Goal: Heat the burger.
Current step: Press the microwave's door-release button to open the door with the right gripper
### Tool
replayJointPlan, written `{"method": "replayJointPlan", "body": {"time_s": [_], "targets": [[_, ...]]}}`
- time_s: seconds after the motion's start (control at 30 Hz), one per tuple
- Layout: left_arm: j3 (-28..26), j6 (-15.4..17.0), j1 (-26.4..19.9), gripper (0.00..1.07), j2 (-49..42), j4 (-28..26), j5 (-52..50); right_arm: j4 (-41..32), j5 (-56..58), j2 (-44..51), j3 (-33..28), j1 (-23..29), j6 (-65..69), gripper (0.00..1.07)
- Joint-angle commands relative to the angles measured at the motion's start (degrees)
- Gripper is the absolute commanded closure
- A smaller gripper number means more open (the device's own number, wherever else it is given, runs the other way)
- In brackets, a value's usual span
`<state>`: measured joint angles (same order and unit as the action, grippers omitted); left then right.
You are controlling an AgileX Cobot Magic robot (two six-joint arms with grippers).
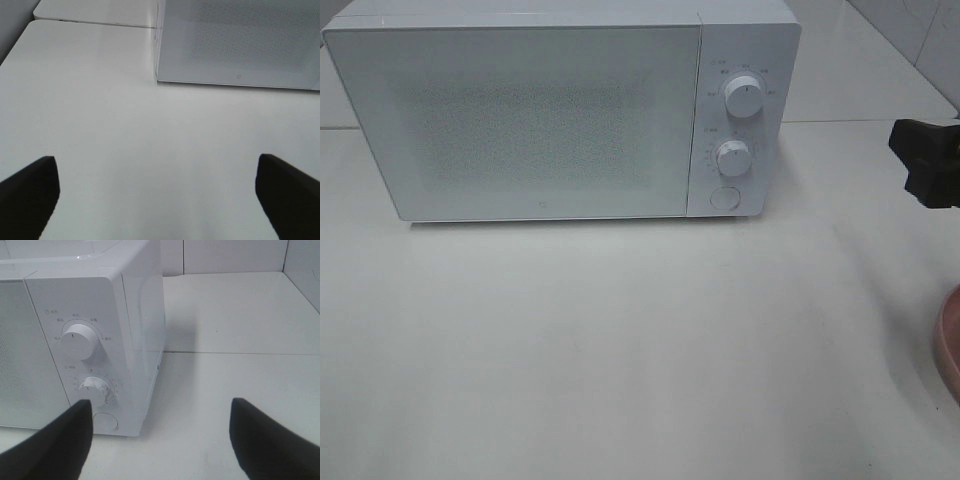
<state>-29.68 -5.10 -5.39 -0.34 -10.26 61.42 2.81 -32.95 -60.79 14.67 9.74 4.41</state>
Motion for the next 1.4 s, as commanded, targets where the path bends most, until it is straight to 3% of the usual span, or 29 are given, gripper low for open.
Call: {"method": "replayJointPlan", "body": {"time_s": [0.03, 0.63, 0.73, 0.93, 0.97, 1.03, 1.13, 1.2, 1.3, 1.4], "targets": [[0.06, 0.34, -0.06, 0.07, -0.46, -0.52, 0.06, -0.29, -9.05, -5.1, -1.32, -0.11, -2.35, 0.36], [0.06, 0.34, -0.06, 0.07, -0.46, -0.52, 0.06, -10.94, -19.88, -18.74, -2.29, 0.11, -9.0, 0.36], [0.06, 0.34, -0.06, 0.07, -0.46, -0.52, 0.06, -14.95, -24.64, -20.4, -3.44, 2.98, -10.77, 0.36], [0.06, 0.34, -0.06, 0.07, -0.46, -0.52, 0.06, -29.97, -33.86, -24.98, -4.41, 14.32, -19.77, 0.36], [0.06, 0.34, -0.06, 0.07, -0.46, -0.52, 0.06, -29.97, -33.86, -24.98, -4.41, 14.32, -19.77, 0.36], [0.06, 0.34, -0.06, 0.07, -0.46, -0.52, 0.06, -34.43, -36.33, -26.7, -4.41, 19.14, -20.17, 0.36], [0.06, 0.34, -0.06, 0.07, -0.46, -0.52, 0.06, -35.52, -37.01, -27.16, -4.41, 20.34, -20.17, 0.36], [0.06, 0.34, -0.06, 0.07, -0.46, -0.52, 0.06, -41.54, -38.79, -29.45, -4.18, 26.01, -20.17, 0.36], [0.06, 0.34, -0.06, 0.07, -0.46, -0.52, 0.06, -44.75, -38.5, -30.65, -3.61, 30.08, -20.17, 0.36], [0.06, 0.34, -0.06, 0.07, -0.46, -0.52, 0.06, -46.81, -38.73, -31.46, -2.98, 32.09, -20.17, 0.36]]}}
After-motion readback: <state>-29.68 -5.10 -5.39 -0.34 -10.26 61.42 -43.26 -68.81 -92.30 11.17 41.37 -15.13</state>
